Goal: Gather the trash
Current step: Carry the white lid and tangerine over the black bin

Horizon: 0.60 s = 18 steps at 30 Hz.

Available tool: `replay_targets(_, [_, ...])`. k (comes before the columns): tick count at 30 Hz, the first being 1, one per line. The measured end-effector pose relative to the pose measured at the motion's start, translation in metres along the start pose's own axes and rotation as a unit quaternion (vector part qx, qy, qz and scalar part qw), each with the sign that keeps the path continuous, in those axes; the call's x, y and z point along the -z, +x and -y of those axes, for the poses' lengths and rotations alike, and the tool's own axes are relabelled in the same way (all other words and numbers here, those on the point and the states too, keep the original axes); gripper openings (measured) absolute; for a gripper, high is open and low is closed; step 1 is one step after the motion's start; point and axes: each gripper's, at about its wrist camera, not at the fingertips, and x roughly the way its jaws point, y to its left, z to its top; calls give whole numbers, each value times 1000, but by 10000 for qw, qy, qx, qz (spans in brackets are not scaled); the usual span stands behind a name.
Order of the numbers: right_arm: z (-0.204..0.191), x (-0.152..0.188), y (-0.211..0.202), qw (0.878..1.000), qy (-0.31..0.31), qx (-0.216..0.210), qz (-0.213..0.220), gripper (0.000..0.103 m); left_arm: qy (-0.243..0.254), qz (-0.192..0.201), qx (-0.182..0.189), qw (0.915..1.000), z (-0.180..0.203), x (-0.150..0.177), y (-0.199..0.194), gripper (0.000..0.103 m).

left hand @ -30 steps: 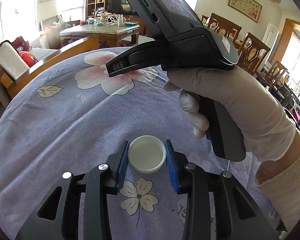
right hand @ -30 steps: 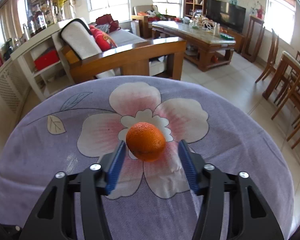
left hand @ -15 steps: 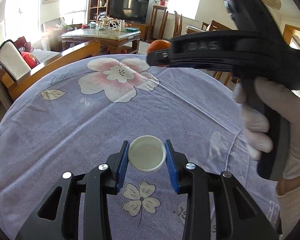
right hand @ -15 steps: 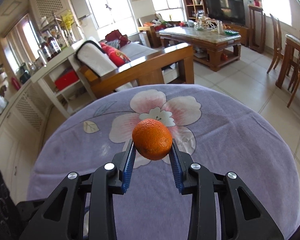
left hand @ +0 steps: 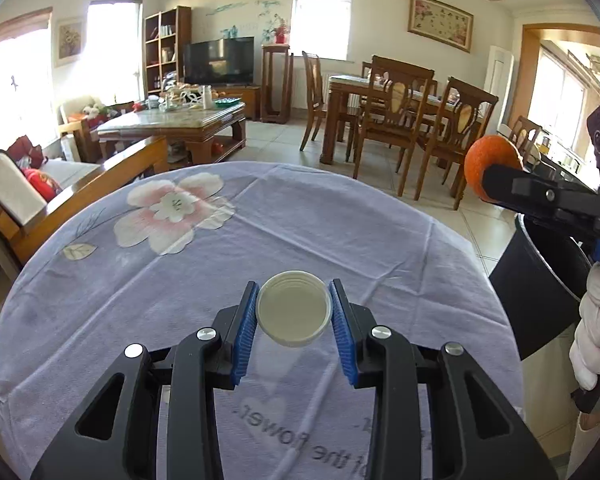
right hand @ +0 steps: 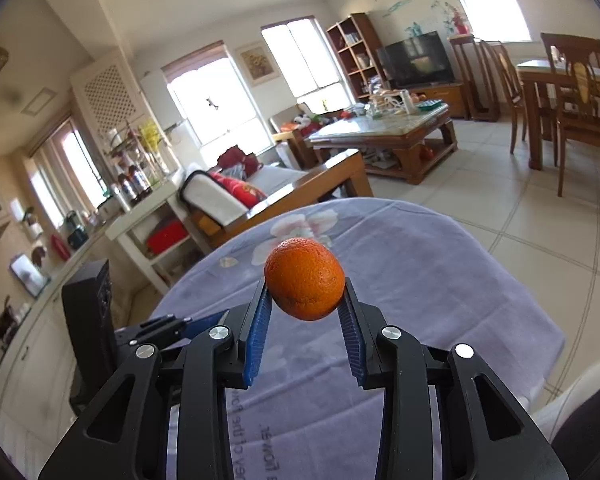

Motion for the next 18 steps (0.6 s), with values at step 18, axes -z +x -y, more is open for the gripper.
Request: replay_targets(18, [142, 70, -254, 9603, 1140, 1906, 1690, 34, 1597, 447, 1415, 9760, 232, -31, 5, 35])
